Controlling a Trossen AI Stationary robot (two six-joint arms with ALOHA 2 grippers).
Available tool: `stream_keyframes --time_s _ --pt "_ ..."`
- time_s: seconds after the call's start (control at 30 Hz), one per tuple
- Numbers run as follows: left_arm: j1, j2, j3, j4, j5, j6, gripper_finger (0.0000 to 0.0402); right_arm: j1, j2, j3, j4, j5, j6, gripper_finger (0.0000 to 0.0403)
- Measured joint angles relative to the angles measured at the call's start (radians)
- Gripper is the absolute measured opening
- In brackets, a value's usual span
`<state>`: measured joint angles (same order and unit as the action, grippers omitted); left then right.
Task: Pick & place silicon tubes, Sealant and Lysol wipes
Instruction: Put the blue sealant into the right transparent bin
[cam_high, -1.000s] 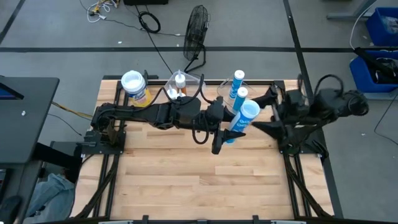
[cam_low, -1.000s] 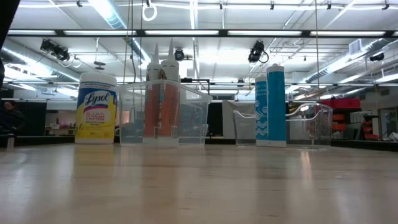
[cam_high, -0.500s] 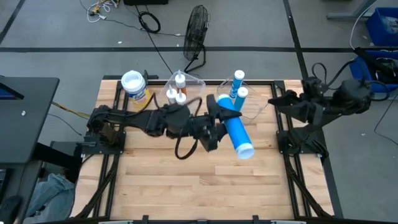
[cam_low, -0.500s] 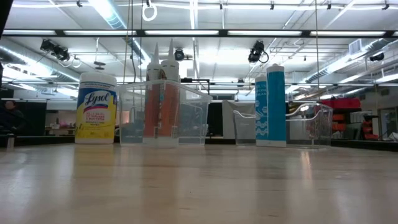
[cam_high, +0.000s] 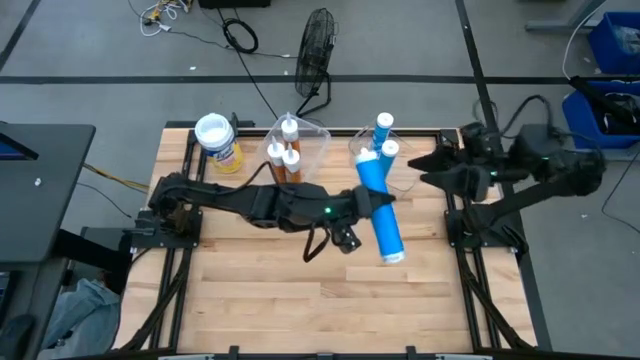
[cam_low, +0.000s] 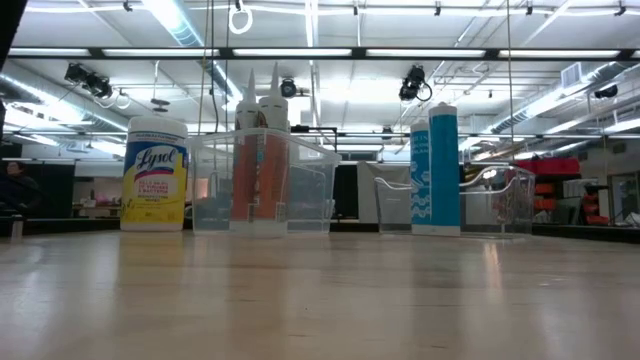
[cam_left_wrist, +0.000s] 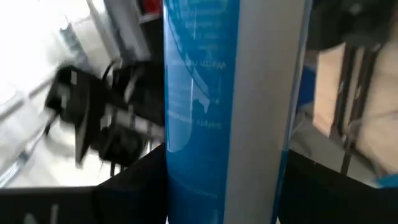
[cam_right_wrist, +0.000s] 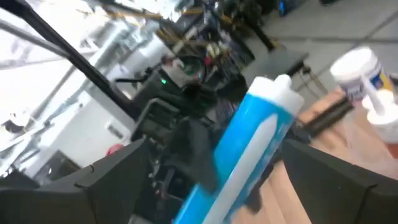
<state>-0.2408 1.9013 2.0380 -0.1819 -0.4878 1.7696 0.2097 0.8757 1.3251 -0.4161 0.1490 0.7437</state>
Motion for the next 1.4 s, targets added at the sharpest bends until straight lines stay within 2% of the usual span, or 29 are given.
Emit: stream_keyframes --time_s 0.17,0.33,0.47,0.63,0.83,1.07,1.2,1.4 --pt "-0.015 0.01 0.0 0.011 0.02 0.019 0.0215 -0.152 0.058 -0.002 -0.037 -0.205 0.035 0.0372" --pt "-0.032 0.013 0.0 0.017 0.021 0.022 0.0215 -0.278 0.123 -0.002 0.004 -0.376 0.053 0.0372" --pt "-0.039 0.013 0.0 0.017 0.022 0.022 0.0215 -0.338 0.19 -0.002 0.121 -0.545 0.094 0.0372" --pt "-0.045 0.013 0.0 0.019 0.022 0.022 0.0215 -0.359 0.268 -0.001 0.209 -0.655 0.141 0.0372" --pt "-0.045 0.013 0.0 0.02 0.007 0.018 0.0215 -0.359 0.313 -0.001 0.281 -0.682 0.161 0.0368" --pt "-0.045 0.013 0.0 0.021 -0.028 0.015 0.0215 -0.359 0.306 -0.001 0.294 -0.684 0.174 0.0337" --pt "-0.045 0.013 0.0 0.023 -0.027 0.015 0.0215 -0.359 0.307 -0.001 0.292 -0.689 0.18 0.0309" --pt "-0.045 0.013 0.0 0.016 -0.025 0.02 0.0215 -0.359 0.307 -0.001 0.285 -0.692 0.188 0.0246"
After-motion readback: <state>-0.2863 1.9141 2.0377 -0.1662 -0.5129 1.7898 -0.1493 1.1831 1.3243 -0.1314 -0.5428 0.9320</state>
